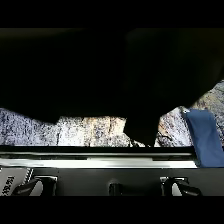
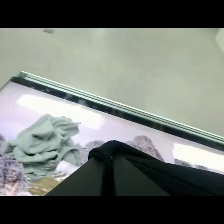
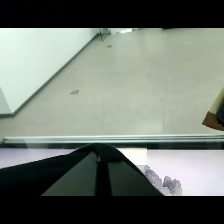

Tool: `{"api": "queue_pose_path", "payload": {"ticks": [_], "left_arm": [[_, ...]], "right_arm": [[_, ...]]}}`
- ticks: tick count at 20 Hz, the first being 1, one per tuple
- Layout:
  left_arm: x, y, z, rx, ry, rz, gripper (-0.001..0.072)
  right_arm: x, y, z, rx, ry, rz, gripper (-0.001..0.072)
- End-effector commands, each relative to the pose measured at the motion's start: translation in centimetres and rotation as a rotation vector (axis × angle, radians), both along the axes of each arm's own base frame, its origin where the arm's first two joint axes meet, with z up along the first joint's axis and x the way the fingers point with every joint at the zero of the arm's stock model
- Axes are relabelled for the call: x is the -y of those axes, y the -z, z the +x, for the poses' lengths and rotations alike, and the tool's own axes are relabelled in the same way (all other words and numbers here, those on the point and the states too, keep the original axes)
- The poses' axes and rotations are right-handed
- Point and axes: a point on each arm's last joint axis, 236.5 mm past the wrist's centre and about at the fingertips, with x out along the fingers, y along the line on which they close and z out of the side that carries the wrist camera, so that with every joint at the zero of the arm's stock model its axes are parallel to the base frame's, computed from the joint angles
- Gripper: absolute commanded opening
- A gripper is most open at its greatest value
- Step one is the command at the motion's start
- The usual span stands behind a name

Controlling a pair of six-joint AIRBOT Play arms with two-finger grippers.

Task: Fold the clothes and pants, and hang the long-sleeved shirts on hangers.

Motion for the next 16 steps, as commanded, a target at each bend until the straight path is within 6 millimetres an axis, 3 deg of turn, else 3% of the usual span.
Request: {"api": "queue_pose_path", "payload": {"ticks": [1,3,5,8,10,13,16], "left_arm": [[-1.1,0.4,-1.5,-0.014,-0.06,0.008,0.0015],[-1.2,4.1,1.2,-0.115,-0.035,-0.032,0.0015],[-0.8,10.4,5.2,-0.268,0.025,-0.094,0.0015],[-1.0,20.3,11.1,-0.44,0.066,-0.171,0.0015],[-1.2,26.5,15.1,-0.501,0.064,-0.203,0.0015],[-0.1,33.2,20.9,-0.543,0.083,-0.214,0.0016],[1.3,37.8,26.4,-0.492,0.089,-0.2,0.0017]], "right_arm": [[0.5,0.5,-0.3,-0.036,0.025,0.046,0.0025],[0.6,3.6,2.7,-0.165,-0.006,0.077,0.0026],[0.5,8.1,7.2,-0.336,-0.061,0.151,0.0026],[1.1,18.7,15.1,-0.628,-0.109,0.292,0.0026],[0.3,27.3,19.5,-0.788,-0.12,0.287,0.0025],[-1.2,39.0,24.9,-0.939,-0.079,0.224,0.0025],[-0.4,46.4,29.2,-0.988,0.019,0.28,0.0025]]}}
